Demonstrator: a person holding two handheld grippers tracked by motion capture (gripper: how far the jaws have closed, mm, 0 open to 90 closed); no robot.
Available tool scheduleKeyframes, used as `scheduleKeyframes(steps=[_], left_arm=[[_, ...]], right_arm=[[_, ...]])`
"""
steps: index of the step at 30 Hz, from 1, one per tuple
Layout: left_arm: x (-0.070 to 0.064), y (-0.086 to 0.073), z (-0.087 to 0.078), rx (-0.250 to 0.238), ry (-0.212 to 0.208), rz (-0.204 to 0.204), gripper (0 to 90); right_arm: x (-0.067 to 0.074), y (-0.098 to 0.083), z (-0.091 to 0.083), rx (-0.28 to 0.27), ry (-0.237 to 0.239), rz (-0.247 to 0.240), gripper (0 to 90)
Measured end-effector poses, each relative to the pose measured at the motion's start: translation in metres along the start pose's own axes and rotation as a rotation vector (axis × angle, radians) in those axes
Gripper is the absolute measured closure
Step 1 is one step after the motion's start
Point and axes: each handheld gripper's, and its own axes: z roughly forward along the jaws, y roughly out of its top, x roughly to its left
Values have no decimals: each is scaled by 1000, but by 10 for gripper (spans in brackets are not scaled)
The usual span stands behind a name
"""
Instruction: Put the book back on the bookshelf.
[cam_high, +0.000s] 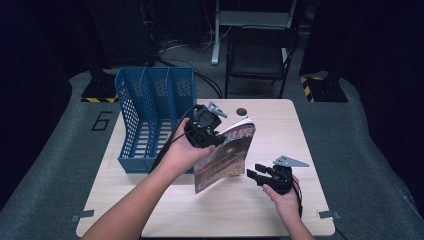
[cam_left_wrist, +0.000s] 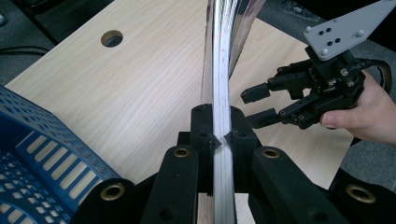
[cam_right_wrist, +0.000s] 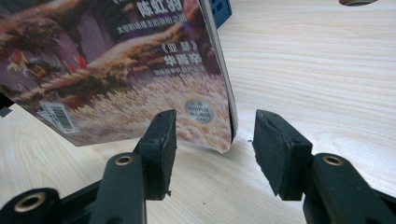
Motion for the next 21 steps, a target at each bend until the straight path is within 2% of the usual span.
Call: scheduleKeyframes(steps=[21], left_arm=[[5,12,-31,-15,7,-9,838]], right_arm=[[0,-1,1,3,-7,-3,488]])
